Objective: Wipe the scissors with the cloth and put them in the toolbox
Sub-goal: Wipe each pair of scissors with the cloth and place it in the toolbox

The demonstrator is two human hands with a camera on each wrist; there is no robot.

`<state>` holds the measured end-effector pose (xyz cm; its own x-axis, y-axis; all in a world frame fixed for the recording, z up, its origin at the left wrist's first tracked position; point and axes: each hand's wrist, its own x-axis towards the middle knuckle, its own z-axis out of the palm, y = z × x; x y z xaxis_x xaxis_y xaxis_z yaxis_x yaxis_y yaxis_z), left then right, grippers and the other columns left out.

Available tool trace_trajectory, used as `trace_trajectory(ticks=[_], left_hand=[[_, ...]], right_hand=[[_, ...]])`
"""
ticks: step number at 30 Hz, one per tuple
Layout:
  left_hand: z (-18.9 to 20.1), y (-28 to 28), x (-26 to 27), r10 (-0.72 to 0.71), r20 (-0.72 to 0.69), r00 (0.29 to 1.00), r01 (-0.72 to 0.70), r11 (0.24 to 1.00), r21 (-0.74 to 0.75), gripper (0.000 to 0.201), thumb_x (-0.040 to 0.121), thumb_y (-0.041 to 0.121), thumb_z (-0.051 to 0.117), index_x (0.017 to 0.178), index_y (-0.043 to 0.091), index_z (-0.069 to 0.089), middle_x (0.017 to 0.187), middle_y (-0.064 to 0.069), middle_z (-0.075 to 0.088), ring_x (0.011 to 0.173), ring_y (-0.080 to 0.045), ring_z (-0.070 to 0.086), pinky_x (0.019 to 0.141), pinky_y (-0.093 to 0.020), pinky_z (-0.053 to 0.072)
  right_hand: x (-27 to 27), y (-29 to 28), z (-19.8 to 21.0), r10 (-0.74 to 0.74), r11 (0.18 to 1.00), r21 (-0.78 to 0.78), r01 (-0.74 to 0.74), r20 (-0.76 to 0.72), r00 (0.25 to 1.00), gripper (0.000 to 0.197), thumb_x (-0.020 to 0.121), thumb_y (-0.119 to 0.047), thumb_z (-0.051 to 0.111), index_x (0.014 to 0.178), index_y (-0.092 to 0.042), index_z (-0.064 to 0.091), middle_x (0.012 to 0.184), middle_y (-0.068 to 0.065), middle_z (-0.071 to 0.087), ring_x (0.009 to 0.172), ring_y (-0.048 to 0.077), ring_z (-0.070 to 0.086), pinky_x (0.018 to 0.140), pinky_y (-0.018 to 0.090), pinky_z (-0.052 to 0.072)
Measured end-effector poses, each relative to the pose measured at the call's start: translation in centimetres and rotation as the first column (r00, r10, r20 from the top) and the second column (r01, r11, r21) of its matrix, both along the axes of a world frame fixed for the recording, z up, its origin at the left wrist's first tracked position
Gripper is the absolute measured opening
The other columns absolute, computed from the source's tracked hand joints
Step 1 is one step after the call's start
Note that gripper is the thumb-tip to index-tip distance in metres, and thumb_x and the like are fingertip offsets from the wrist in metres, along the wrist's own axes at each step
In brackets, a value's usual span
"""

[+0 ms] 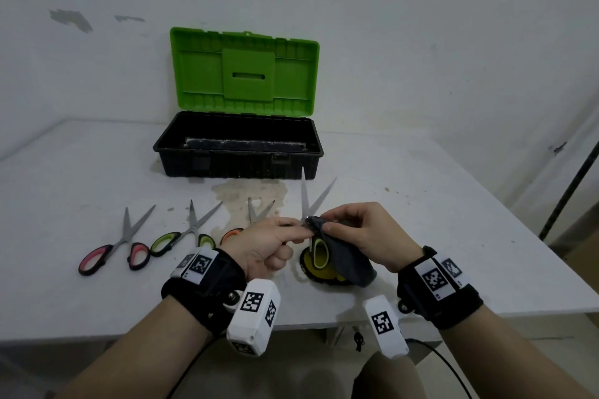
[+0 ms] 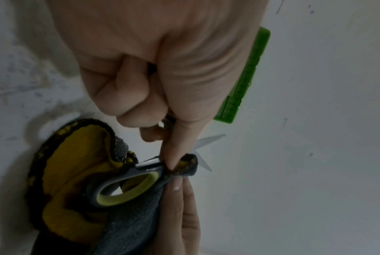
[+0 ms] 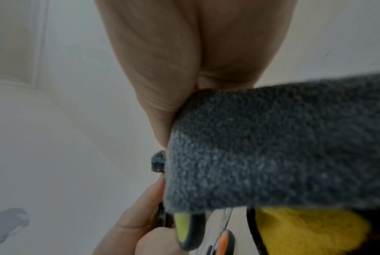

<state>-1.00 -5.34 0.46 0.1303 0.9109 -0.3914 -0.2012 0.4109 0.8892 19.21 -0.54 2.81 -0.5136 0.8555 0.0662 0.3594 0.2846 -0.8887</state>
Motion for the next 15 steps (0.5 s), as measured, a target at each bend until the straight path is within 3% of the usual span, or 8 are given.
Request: trace_trajectory(ticks=[5,10,12,15], left_hand=[[-0.47,-0.01,0.03,-0.035,-0.002,0.999,0.035,0.999,-0.015,0.024,0.088,-0.002,0.07,0.105,0.011,0.061,0.055,0.005,0.041,0.041,-0.004,0.024,0.033,-0.016,0.015],[-0.6,-0.11,-0.17,-0.026,-0.025,0.999,0.026,1.0,-0.015,0.013,0.086,0.004,0.074,0.091,0.013,0.067,0.056,0.004,0.039,0.039,-0.004,0.023,0.035,-0.018,0.011],[-0.53,-0.18,-0.21,-0.023,-0.028,0.999,0.022,1.0,-0.017,0.01,0.087,0.006,0.073,0.09,0.013,0.067,0.054,0.005,0.046,0.038,-0.003,0.023,0.035,-0.017,0.011],[-0.61,-0.3,-0.07,-0.014,-0.016,1.0,0.013,0.999,-0.041,0.008,0.088,0.009,0.073,0.092,0.012,0.067,0.062,0.003,0.061,0.037,-0.003,0.024,0.034,-0.016,0.011]], right_hand=[[-0.15,-0.25,-0.08,-0.007,1.0,0.021,0.006,0.038,0.999,0.012,0.087,-0.026,0.071,0.097,-0.021,0.076,0.089,-0.003,0.076,0.087,0.014,0.071,0.085,0.041,0.057],[0.09,-0.65,0.21,0.045,0.996,-0.078,-0.043,0.031,0.999,0.025,0.082,-0.029,0.076,0.106,-0.023,0.072,0.095,-0.002,0.075,0.091,0.013,0.071,0.087,0.037,0.057],[0.24,-0.69,0.39,0.084,0.994,-0.079,-0.08,0.054,0.995,0.032,0.08,-0.027,0.079,0.11,-0.023,0.07,0.1,-0.004,0.074,0.094,0.011,0.07,0.087,0.035,0.057],[0.48,-0.72,0.76,0.121,0.992,-0.041,-0.117,0.136,0.983,0.025,0.083,-0.026,0.076,0.108,-0.023,0.072,0.096,-0.004,0.074,0.09,0.011,0.07,0.084,0.033,0.058]])
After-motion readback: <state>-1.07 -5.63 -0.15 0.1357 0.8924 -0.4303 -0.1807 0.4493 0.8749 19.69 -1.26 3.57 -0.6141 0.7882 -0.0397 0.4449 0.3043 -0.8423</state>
